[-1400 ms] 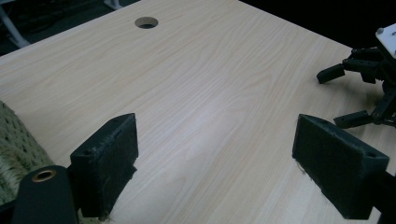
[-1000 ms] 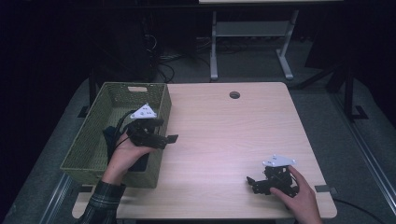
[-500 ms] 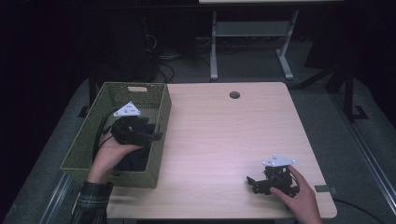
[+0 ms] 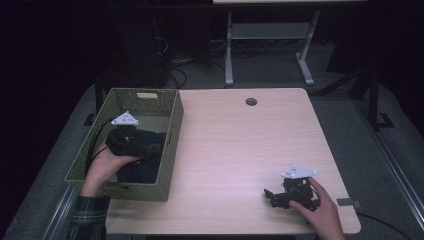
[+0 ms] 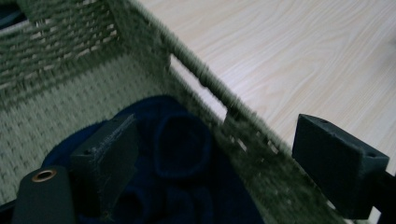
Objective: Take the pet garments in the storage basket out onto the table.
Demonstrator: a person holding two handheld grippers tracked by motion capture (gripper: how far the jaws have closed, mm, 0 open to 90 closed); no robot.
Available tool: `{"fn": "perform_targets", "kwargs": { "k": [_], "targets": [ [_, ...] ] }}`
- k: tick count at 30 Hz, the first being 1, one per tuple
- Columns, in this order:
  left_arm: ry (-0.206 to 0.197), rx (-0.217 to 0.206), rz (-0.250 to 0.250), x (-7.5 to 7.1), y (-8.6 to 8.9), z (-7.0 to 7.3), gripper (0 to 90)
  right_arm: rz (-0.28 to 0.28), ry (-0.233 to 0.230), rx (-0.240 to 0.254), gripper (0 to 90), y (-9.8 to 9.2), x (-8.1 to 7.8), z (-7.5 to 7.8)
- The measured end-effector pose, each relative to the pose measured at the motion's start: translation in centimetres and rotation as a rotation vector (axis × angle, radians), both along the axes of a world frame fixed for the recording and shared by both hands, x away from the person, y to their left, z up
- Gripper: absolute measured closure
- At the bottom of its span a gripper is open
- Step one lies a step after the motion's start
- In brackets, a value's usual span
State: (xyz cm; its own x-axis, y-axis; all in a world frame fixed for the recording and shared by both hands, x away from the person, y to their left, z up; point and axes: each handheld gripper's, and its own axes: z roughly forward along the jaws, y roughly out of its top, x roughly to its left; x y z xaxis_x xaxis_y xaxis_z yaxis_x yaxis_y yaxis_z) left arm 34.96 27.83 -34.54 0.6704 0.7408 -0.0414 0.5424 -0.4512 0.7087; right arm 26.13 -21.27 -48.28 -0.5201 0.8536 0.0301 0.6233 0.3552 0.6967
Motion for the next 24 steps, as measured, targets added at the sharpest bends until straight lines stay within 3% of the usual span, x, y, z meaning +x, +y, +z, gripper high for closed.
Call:
{"fn": "perform_targets", "kwargs": {
  "k": [3,9,24],
  "targets": [
    [0.023,0.032,0.02,0.2,0.5,-0.5,13.9,0.0,0.0,0.0,0.0,0.0,0.0,0.0],
    [0.061,0.058,0.033,0.5,0.9,-1.3,13.9,0.0,0.0,0.0,0.0,0.0,0.0,0.0],
    [0.147,0.151,0.041,1.4,1.0,-3.7,14.0,0.0,0.0,0.0,0.0,0.0,0.0,0.0]
  ]
}}
